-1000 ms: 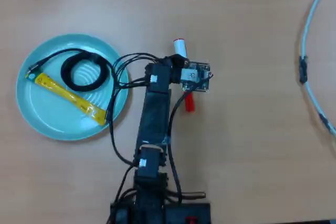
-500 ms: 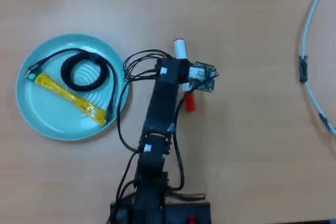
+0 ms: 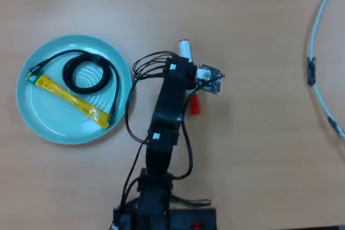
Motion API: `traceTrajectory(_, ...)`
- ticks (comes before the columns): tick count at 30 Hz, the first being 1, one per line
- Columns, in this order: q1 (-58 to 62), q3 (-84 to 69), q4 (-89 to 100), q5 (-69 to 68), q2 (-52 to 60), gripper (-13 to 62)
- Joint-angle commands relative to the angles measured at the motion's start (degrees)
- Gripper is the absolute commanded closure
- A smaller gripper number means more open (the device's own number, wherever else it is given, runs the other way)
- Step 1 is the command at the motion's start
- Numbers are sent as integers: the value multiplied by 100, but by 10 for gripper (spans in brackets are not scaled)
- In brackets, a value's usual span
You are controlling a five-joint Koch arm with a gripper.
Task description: Pick up the red pen and put it in the green bowl
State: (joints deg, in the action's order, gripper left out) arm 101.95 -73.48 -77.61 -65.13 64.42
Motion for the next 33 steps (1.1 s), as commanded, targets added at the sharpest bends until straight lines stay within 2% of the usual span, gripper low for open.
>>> traceTrajectory(1, 44, 571, 18, -18, -18, 53)
traceTrajectory(11, 9, 800, 158, -44, -466, 59)
traceTrajectory(33, 35, 826, 88, -18, -659, 55)
